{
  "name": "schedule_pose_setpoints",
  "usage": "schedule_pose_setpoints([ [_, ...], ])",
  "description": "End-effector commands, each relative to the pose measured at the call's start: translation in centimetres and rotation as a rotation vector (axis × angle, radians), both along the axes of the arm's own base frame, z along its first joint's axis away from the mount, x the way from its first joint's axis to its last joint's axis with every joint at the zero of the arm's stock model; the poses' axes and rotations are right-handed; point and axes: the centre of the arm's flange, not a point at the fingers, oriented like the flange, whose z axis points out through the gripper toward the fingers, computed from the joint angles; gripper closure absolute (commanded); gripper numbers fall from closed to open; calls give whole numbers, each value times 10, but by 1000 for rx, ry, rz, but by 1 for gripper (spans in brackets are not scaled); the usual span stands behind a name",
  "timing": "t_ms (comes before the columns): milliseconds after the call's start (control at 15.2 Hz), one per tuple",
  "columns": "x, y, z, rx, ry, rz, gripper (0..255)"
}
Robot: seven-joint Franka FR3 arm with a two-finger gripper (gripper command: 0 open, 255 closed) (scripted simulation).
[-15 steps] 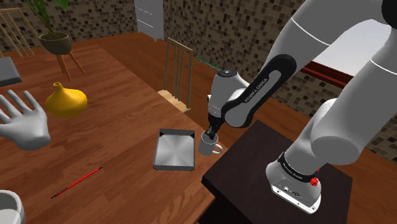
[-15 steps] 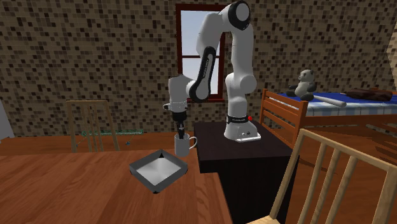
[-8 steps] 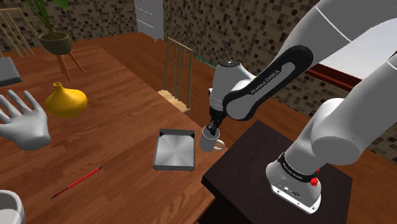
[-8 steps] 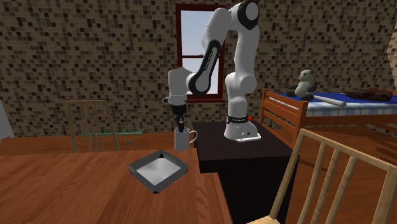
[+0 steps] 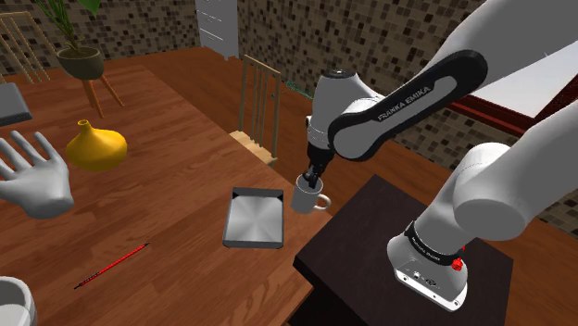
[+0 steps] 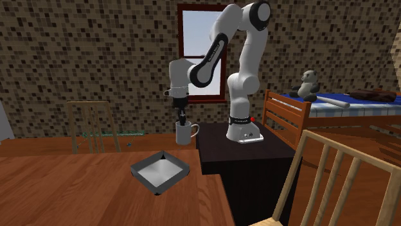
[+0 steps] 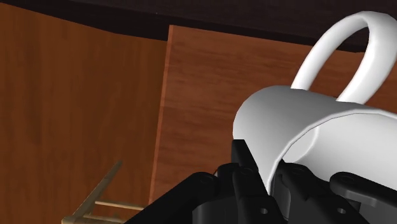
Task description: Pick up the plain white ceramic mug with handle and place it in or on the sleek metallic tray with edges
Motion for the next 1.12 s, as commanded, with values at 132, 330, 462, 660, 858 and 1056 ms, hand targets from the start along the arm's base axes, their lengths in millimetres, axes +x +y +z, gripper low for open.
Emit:
schedule_pose_setpoints([
  [132, 26, 29, 13, 0, 1, 0, 255],
  [330, 52, 58, 20, 0, 1, 0, 255],
  [462, 69, 78, 25, 0, 1, 0, 255],
  [660, 90, 101, 31, 0, 1, 0, 255],
  [858, 90, 101, 15, 0, 1, 0, 255],
  [1056, 90, 101, -1, 0, 1, 0, 255],
])
